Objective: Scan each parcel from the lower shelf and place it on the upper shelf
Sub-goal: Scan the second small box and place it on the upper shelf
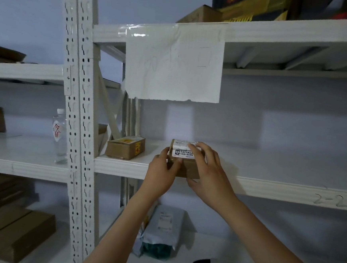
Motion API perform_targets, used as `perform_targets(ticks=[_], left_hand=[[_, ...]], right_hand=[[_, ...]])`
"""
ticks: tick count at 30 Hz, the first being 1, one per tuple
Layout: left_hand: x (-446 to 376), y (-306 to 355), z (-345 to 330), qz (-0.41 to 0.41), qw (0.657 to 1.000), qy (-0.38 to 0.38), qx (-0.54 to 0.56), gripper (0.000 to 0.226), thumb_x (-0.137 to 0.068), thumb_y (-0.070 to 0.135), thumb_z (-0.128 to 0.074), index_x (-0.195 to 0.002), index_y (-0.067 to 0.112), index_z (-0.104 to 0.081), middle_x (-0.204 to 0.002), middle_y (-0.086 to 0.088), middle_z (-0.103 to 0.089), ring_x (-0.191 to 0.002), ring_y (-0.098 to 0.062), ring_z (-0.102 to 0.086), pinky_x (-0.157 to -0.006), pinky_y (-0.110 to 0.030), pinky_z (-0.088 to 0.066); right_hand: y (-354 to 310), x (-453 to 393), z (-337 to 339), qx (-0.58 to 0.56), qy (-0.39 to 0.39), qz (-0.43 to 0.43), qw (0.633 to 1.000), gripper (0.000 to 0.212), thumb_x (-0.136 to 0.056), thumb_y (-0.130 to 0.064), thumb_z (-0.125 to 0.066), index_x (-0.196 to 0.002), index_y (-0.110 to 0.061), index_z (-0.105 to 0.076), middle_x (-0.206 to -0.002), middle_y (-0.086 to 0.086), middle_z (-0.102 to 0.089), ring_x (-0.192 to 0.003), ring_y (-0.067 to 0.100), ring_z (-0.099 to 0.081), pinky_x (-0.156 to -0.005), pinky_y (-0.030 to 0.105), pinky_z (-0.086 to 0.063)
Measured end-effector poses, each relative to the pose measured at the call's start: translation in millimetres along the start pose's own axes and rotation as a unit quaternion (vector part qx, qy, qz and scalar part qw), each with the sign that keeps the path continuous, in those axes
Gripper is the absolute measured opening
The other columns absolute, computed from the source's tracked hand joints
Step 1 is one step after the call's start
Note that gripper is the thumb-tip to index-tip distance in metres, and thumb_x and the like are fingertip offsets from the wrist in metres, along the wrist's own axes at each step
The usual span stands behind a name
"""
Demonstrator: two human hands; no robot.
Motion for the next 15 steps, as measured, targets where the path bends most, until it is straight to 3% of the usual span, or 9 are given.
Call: perform_targets(ticks=[5,11,15], left_hand=[[-44,-47,12,-0.04,0.999,-0.002,-0.002,0.04,-0.097,0.033,-0.055,-0.135,0.021,-0.049,-0.115,-0.004,-0.068,-0.101,-0.02,-0.064,-0.089,-0.04,-0.054],[-84,-87,19,-0.066,0.997,-0.007,-0.028,0.049,-0.098,0.029,-0.054,-0.143,0.016,-0.042,-0.123,-0.008,-0.059,-0.104,-0.021,-0.06,-0.08,-0.018,-0.039],[-89,-101,26,-0.079,0.996,-0.008,-0.029,0.056,-0.099,0.028,-0.053,-0.15,0.018,-0.033,-0.131,-0.008,-0.055,-0.108,-0.022,-0.061,-0.088,-0.022,-0.044]], right_hand=[[-7,-37,-37,0.012,0.025,-0.007,1.0,0.088,-0.076,-0.017,-0.078,-0.151,-0.02,-0.031,-0.151,0.0,-0.026,-0.138,0.021,-0.029,-0.101,0.033,-0.048],[-13,-74,-74,0.035,0.014,-0.037,0.999,0.093,-0.073,-0.018,-0.083,-0.151,-0.022,-0.032,-0.15,-0.003,-0.026,-0.136,0.02,-0.031,-0.102,0.033,-0.046],[-12,-86,-89,0.009,0.0,-0.053,0.999,0.096,-0.07,-0.02,-0.088,-0.15,-0.023,-0.035,-0.149,-0.005,-0.029,-0.133,0.015,-0.031,-0.106,0.021,-0.031]])
Point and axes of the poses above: each hand's wrist, its own x-axis away from the middle knuckle, its own z-axis out of the back of the hand, y = z × x, the point moved 3 cm from there along -x, towards the middle knuckle
